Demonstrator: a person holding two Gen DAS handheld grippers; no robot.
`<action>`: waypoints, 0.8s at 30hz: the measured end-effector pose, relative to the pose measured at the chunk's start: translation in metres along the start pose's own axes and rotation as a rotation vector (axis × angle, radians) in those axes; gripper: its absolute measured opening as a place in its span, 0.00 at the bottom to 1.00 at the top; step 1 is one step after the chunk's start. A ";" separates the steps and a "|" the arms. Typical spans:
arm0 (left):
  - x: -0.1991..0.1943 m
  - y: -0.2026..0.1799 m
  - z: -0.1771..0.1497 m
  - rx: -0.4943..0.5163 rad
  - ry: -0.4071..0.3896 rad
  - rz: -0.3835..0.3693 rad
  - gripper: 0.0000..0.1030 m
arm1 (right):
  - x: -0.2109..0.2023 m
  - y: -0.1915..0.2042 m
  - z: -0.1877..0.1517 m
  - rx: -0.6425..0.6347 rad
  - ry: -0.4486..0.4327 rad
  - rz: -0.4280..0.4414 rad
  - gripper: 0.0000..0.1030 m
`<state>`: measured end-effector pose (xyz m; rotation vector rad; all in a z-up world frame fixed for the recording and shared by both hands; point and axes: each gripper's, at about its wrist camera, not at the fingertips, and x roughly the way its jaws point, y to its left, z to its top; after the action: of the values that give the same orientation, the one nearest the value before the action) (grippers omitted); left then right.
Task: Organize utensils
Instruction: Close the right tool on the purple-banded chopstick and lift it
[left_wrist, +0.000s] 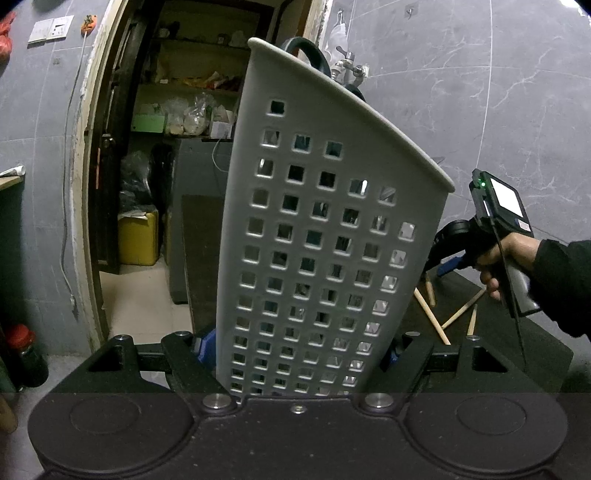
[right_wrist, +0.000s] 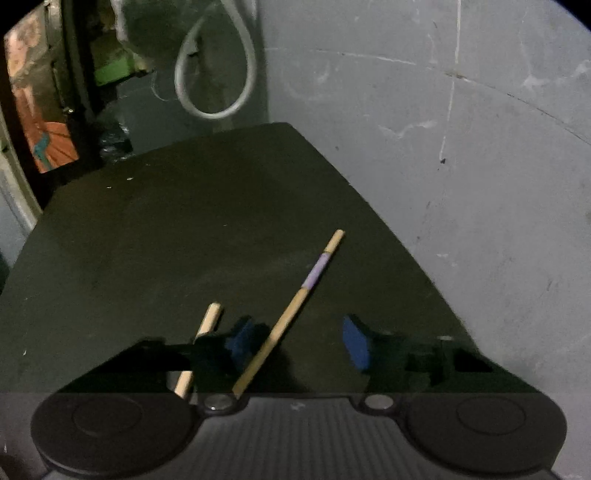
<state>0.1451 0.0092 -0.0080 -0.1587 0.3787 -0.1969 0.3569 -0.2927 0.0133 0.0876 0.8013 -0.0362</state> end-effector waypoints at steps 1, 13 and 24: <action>0.001 0.000 0.000 0.000 0.000 0.001 0.76 | 0.000 -0.001 0.001 0.000 0.002 -0.005 0.30; 0.002 -0.002 0.000 0.004 0.002 0.008 0.76 | -0.035 -0.015 -0.001 -0.115 -0.051 0.130 0.07; 0.003 -0.009 0.000 0.025 0.013 0.031 0.76 | -0.043 -0.015 -0.005 -0.164 -0.254 0.372 0.07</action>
<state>0.1460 -0.0002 -0.0071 -0.1266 0.3908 -0.1720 0.3222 -0.3072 0.0396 0.0739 0.5220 0.3628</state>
